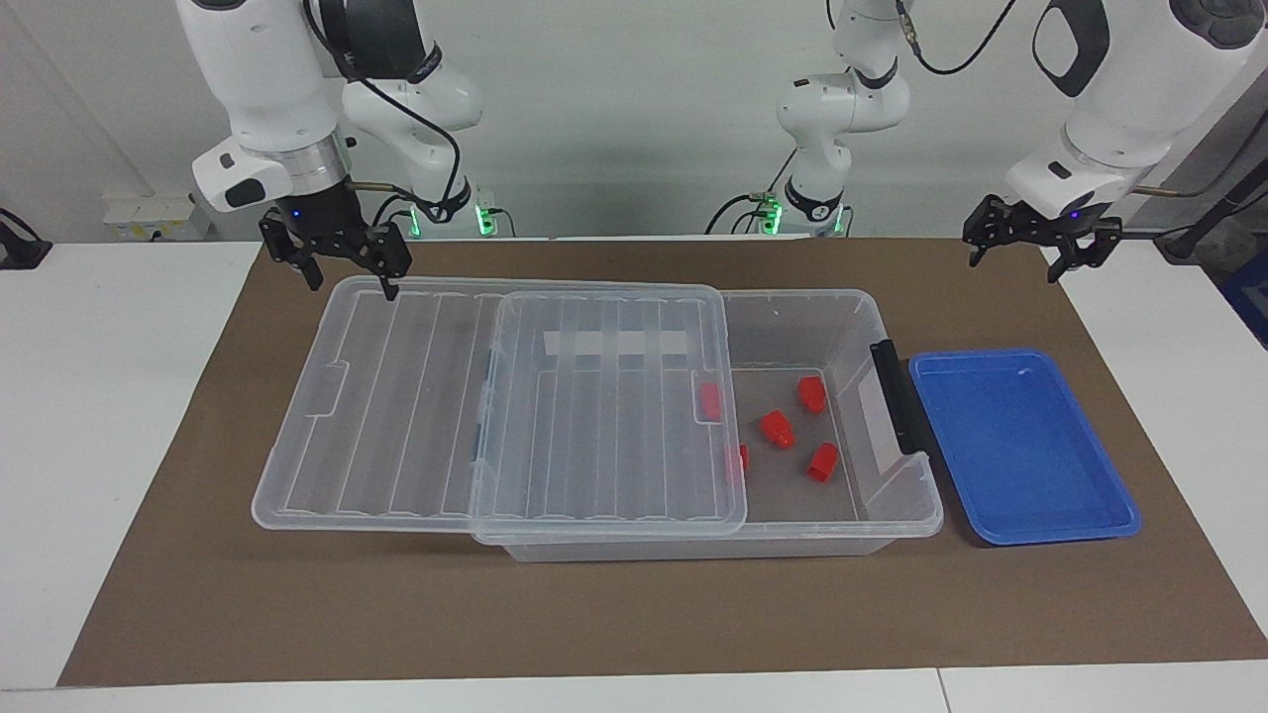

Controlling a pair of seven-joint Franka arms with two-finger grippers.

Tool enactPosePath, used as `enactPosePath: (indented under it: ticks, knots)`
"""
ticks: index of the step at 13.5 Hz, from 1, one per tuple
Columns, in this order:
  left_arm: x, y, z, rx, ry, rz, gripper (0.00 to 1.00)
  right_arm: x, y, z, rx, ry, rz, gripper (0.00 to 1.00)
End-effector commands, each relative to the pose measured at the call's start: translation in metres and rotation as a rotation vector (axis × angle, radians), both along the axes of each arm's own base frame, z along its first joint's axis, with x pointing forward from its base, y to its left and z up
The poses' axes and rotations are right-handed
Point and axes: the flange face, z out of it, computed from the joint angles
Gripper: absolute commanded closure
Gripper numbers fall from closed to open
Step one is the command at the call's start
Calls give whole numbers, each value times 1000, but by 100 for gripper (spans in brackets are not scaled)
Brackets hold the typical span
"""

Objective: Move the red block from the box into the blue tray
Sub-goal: 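Reach the left gripper into the open box toward a red block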

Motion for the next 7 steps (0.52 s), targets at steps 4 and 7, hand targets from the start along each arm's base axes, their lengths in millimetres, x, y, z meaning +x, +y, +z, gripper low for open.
enactPosePath:
  ticks: [4,7]
  knots:
    - [-14,-25,10,-1,-24,79,0,-8,-10,19,25,38,-41,0]
    - [-20,-132,10,-38,-131,401,0,-17,-14,17,26,68,-49,0]
